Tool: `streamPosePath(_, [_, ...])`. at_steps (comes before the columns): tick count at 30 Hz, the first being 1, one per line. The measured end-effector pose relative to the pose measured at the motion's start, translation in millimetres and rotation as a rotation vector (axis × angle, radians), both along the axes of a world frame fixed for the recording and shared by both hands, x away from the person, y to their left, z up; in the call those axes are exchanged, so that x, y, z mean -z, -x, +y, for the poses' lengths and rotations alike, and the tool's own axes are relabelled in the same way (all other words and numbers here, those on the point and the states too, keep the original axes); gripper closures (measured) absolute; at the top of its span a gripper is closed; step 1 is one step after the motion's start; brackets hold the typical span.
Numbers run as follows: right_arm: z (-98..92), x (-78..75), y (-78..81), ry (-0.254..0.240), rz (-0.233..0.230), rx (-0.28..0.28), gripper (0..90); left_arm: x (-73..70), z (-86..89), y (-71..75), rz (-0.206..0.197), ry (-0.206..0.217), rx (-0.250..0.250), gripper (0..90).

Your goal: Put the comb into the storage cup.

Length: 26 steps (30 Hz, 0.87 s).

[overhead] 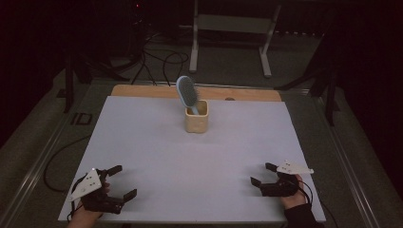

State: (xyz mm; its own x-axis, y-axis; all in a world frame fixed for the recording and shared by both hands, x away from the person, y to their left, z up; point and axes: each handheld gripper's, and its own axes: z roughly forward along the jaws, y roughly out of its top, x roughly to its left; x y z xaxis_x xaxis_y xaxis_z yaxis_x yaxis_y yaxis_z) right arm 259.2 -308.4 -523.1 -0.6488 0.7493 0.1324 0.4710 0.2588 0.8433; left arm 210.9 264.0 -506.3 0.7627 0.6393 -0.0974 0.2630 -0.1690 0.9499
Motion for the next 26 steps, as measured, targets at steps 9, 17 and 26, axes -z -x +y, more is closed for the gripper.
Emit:
streamPosePath(9, [3.5, -1.4, -2.5, 0.002, -0.021, -0.018, 9.1, 0.0, -0.6, 0.3, -0.002, -0.004, 0.001, 0.0])
streamPosePath(17, [5.9, -4.7, -1.0, 0.014, -0.049, -0.034, 9.1, -0.2, 0.0, 0.4, -0.004, -0.004, 0.0, 0.0])
streamPosePath(26, [7.7, -5.1, -0.5, 0.013, -0.042, -0.04, 9.1, -0.3, -0.1, 0.7, -0.004, -0.005, 0.0, 0.0])
